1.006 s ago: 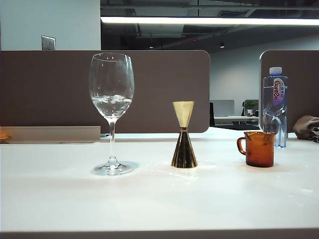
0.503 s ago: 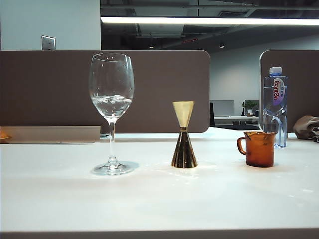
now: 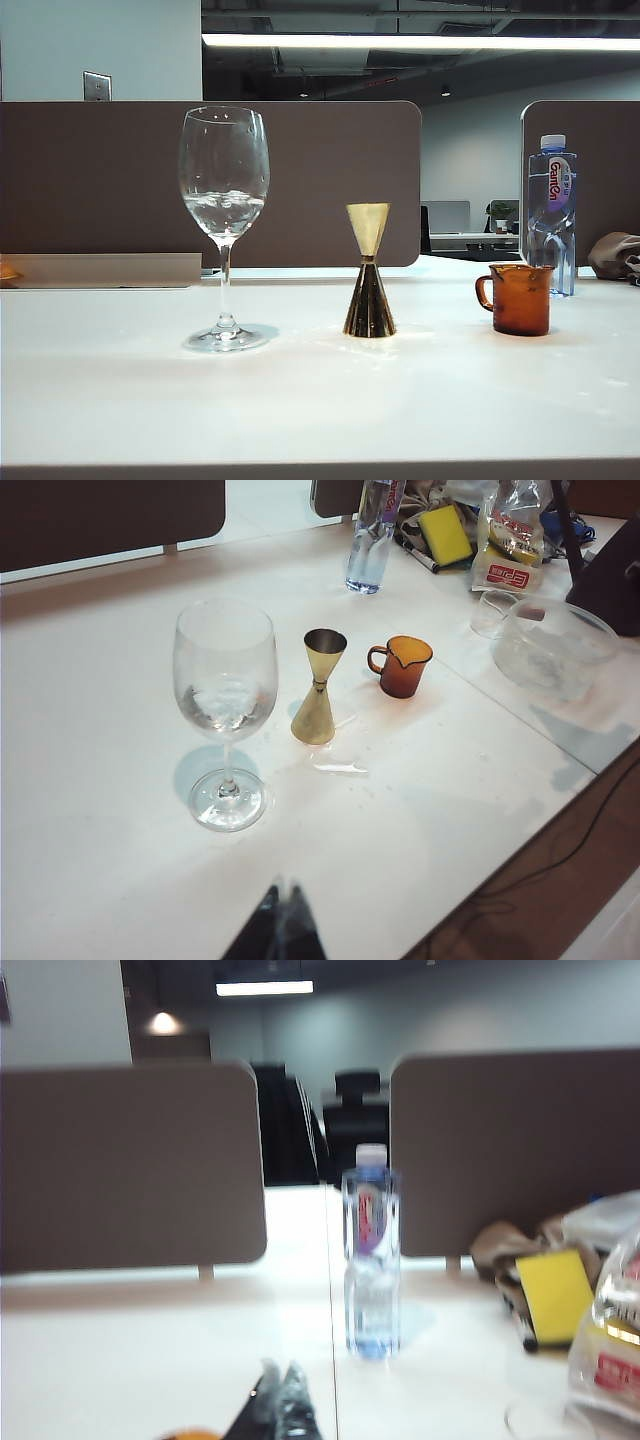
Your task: Pick up the small amber measuring cup and pour the water in it into the jigger, then pick up the jigger and pour the water in it into the wine glass.
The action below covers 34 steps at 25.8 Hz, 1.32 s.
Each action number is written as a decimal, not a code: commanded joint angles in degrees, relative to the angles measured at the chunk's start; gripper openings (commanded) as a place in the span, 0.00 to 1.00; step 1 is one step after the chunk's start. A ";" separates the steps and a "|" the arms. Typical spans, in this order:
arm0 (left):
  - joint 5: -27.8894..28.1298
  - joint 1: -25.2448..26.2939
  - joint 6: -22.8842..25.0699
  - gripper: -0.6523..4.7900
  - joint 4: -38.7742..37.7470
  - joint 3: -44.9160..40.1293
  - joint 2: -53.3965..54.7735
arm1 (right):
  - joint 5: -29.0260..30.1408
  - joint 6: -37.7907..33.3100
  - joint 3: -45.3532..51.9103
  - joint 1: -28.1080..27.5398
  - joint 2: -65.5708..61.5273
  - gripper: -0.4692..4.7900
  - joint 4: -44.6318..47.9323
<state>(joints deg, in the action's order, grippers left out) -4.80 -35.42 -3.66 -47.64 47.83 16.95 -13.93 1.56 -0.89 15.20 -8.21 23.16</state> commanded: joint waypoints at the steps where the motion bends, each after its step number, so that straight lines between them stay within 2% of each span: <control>1: -0.17 -0.04 0.24 0.12 0.44 0.24 0.00 | -0.04 0.04 0.85 -0.04 2.34 0.09 -4.52; 12: -0.15 -0.04 0.24 0.12 0.42 0.24 0.00 | 1.77 -0.52 0.85 -0.46 8.11 0.09 -25.29; 15: -0.17 -0.04 0.24 0.12 0.42 0.24 0.00 | 6.64 -0.59 0.85 -2.23 8.11 0.09 -28.02; 18: -0.17 -0.04 0.24 0.12 0.42 0.24 0.00 | 14.47 -0.98 0.85 -5.68 8.11 0.09 -30.03; 20: -0.15 -0.04 0.24 0.12 0.42 0.24 0.00 | 17.11 -0.98 0.85 -7.80 8.11 0.09 -31.95; 24: -0.17 -0.04 0.24 0.12 0.42 0.24 0.00 | 13.81 -1.07 0.85 -9.51 8.11 0.09 -33.70; 34: -0.15 -0.04 0.24 0.12 0.39 0.24 0.00 | 13.88 -1.07 0.85 -15.50 8.11 0.09 -33.55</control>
<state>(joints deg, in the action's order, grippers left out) -4.80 -35.42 -3.66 -47.64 47.83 16.91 0.08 0.80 -0.45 -0.05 -0.10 -10.57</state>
